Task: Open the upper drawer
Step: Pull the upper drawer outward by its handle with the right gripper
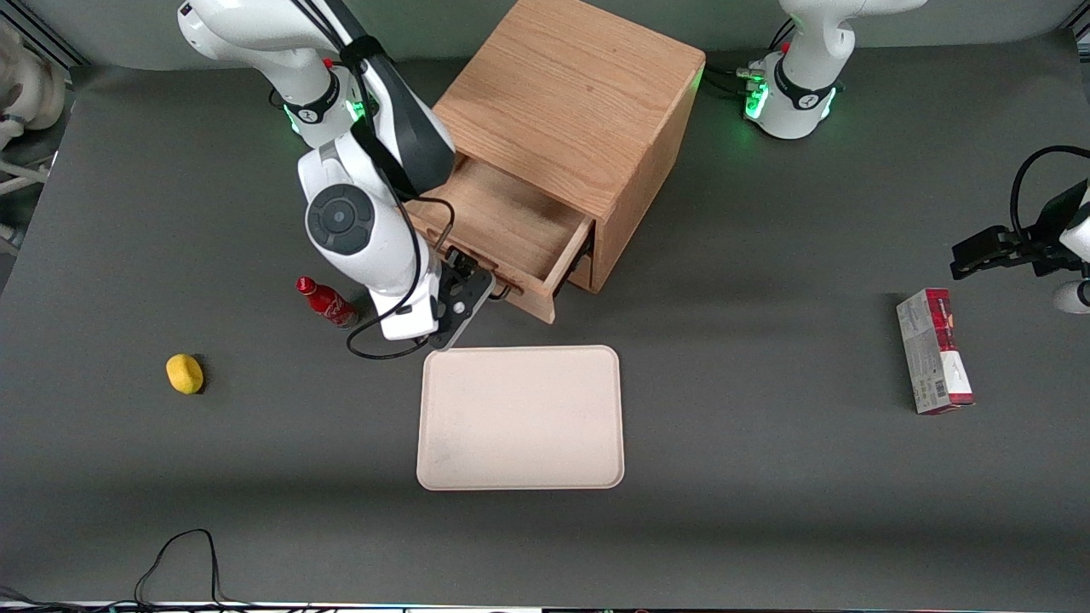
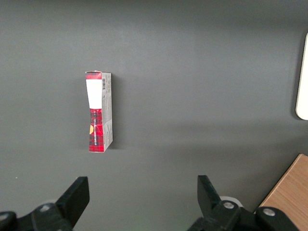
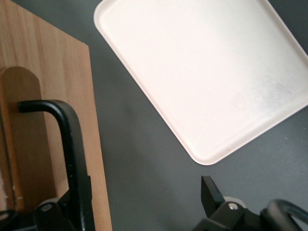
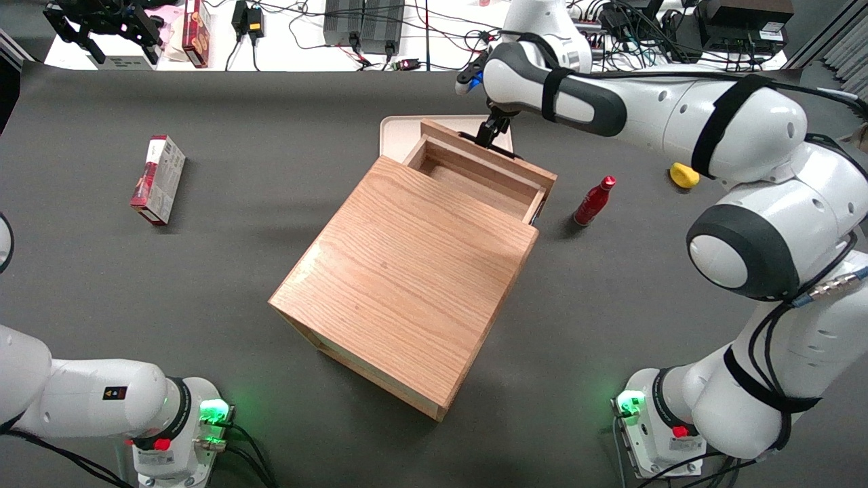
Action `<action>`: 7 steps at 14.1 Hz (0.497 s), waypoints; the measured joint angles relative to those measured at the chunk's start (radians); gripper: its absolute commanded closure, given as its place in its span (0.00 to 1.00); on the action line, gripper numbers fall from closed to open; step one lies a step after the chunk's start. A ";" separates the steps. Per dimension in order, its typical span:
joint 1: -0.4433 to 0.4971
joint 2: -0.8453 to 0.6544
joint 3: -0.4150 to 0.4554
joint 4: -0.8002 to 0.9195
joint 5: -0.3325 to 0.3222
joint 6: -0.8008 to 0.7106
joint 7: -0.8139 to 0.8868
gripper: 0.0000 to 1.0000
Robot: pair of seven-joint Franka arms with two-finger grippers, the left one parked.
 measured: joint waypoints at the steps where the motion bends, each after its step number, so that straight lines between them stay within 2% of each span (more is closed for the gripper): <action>1: -0.014 0.012 0.000 0.020 0.000 -0.015 -0.012 0.00; 7: -0.053 0.056 0.000 0.082 0.000 -0.044 -0.036 0.00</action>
